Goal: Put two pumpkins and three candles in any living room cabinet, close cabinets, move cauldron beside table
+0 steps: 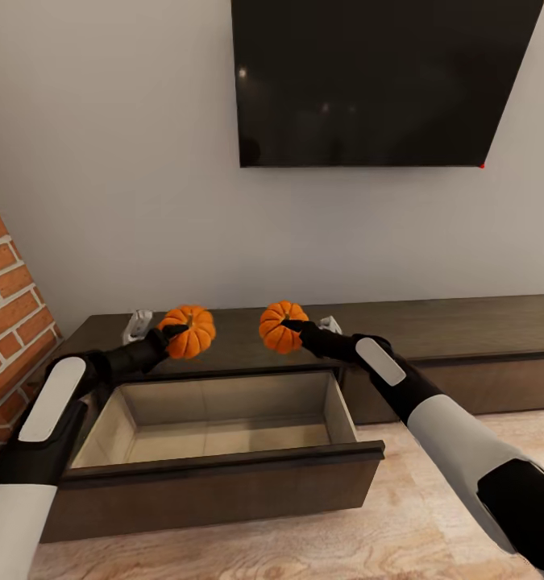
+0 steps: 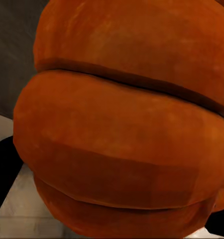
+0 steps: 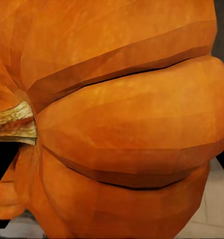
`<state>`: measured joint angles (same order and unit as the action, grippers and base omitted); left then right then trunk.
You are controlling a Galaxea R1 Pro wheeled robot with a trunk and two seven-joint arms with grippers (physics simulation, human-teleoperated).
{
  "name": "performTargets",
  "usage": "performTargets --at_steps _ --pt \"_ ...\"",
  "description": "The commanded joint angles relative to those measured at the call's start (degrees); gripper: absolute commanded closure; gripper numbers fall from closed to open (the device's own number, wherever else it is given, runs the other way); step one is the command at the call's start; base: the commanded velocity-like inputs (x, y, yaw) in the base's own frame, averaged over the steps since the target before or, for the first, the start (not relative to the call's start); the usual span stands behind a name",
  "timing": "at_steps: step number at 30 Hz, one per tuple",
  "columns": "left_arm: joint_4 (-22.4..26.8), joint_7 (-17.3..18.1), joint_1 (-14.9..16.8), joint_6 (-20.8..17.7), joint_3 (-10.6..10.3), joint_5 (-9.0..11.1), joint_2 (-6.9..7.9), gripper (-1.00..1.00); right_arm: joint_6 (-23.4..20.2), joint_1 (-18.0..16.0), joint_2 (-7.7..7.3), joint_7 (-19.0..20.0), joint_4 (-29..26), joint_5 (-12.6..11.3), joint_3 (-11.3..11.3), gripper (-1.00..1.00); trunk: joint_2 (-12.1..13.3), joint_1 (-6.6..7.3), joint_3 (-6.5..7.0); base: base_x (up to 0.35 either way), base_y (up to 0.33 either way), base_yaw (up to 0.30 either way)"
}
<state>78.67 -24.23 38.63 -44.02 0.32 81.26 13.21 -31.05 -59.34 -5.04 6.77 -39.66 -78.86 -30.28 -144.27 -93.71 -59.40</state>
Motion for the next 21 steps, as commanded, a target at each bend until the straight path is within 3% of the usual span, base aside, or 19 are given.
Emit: performTargets --at_steps 1,4,6,10,13,16,19,21 --pt "0.04 -3.62 0.94 -0.09 -0.05 0.82 -0.05 1.0 -0.29 -0.36 -0.04 -0.84 0.0 -0.05 -0.25 1.0 -0.02 0.01 -0.07 0.0 0.0 0.0" --pt "-0.14 -11.52 2.39 0.0 -0.21 -1.15 -0.25 1.0 -0.64 -0.8 0.01 -3.43 -0.05 -0.01 -0.26 1.0 -0.02 0.01 -0.07 0.0 0.0 0.0" --pt "-0.41 -14.25 2.9 0.02 -0.36 -4.85 -0.78 1.0 -0.71 -1.04 0.02 -4.25 -0.01 0.01 -0.32 1.0 -0.02 0.01 -0.07 0.0 0.0 0.0" --pt "-0.61 -16.08 3.24 -0.1 -0.5 -18.57 -3.08 1.0 -1.0 -1.78 0.4 -6.49 0.04 2.57 -0.37 1.0 -0.02 0.01 -0.07 0.0 0.0 0.0" --pt "-0.76 -16.33 3.28 -0.6 -0.69 -28.16 -6.68 1.0 -2.97 -2.5 2.39 -9.59 0.1 5.31 -0.32 1.0 -0.02 0.01 -0.07 0.0 0.0 0.0" --pt "-0.9 -16.41 3.3 -0.93 -0.86 -31.66 -8.72 1.0 -5.12 -2.72 4.29 -11.54 0.11 5.95 -0.31 1.0 -0.02 0.01 -0.07 0.0 0.0 0.0" --pt "-0.95 -17.28 3.3 -1.12 -2.15 -32.83 -10.36 1.0 -7.06 -3.34 5.04 -13.79 0.15 6.11 -0.31 1.0 -0.02 0.01 -0.07 0.0 0.0 0.0" --pt "-0.97 -19.69 3.33 -1.41 -3.65 -33.09 -11.09 1.0 -8.3 -3.76 5.25 -15.8 0.13 6.15 -0.31 1.0 -0.02 0.01 -0.07 0.0 0.0 0.0"
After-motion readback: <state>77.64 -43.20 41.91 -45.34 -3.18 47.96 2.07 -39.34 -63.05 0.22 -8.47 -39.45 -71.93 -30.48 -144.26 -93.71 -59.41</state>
